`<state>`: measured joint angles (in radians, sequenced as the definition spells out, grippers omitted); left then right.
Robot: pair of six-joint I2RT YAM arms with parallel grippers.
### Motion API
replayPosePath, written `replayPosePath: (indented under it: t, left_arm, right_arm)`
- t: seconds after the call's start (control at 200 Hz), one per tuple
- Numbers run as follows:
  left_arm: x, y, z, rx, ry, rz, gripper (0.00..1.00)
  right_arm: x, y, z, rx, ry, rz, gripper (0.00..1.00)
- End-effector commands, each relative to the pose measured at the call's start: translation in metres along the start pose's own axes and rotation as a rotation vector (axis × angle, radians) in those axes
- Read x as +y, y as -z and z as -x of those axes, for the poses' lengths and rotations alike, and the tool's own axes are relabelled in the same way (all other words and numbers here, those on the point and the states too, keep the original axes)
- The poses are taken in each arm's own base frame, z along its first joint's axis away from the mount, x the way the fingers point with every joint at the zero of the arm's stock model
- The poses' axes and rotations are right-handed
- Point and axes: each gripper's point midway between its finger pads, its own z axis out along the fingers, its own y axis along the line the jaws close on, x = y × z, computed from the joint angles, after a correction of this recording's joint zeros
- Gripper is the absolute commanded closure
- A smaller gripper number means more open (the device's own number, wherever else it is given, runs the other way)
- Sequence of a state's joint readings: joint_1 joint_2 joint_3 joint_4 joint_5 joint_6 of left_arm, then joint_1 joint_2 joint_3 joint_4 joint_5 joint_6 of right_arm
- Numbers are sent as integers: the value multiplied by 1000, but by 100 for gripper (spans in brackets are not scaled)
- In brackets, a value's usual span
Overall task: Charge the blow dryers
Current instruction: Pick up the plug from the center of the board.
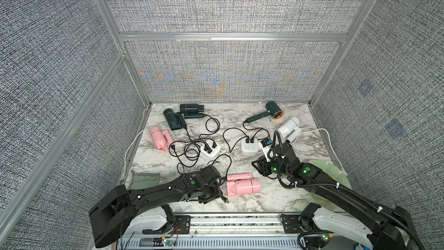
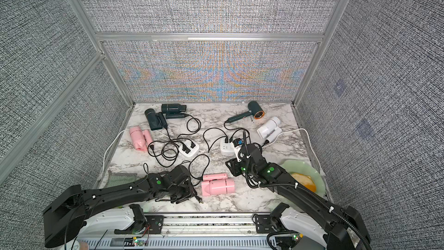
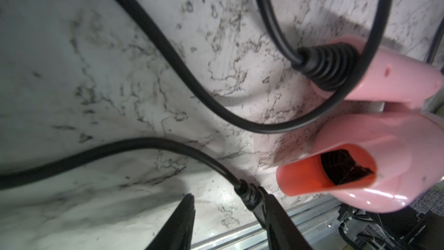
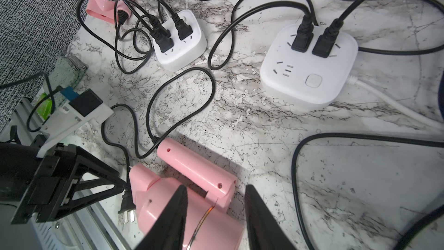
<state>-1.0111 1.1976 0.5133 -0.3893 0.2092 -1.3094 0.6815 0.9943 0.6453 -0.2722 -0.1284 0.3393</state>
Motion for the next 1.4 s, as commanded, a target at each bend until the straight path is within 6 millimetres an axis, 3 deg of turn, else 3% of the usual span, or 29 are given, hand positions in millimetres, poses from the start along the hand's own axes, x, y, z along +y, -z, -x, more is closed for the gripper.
replayPosePath:
  t: [0.0,0.265,0.705,1.096,1.396]
  left_arm:
    - [-1,0,6,-27,2,16,52]
    - [-1,-8,8,-9,-28,77,60]
    - [17,-14,21,-48,-108,242,77]
    - [4,-1,35,-147,-63,184,90]
    - [-26,23,52,-266,-79,66,95]
  right_arm:
    - [-4,0,-2,1,-4,-25,58]
    - [-6,-2,-2,12,-2,-37,58]
    - [-10,2,2,-8,-2,-68,58]
    - [-16,8,-6,-65,-29,-75,58]
    - [-13,12,-5,-107,-59,-41,60]
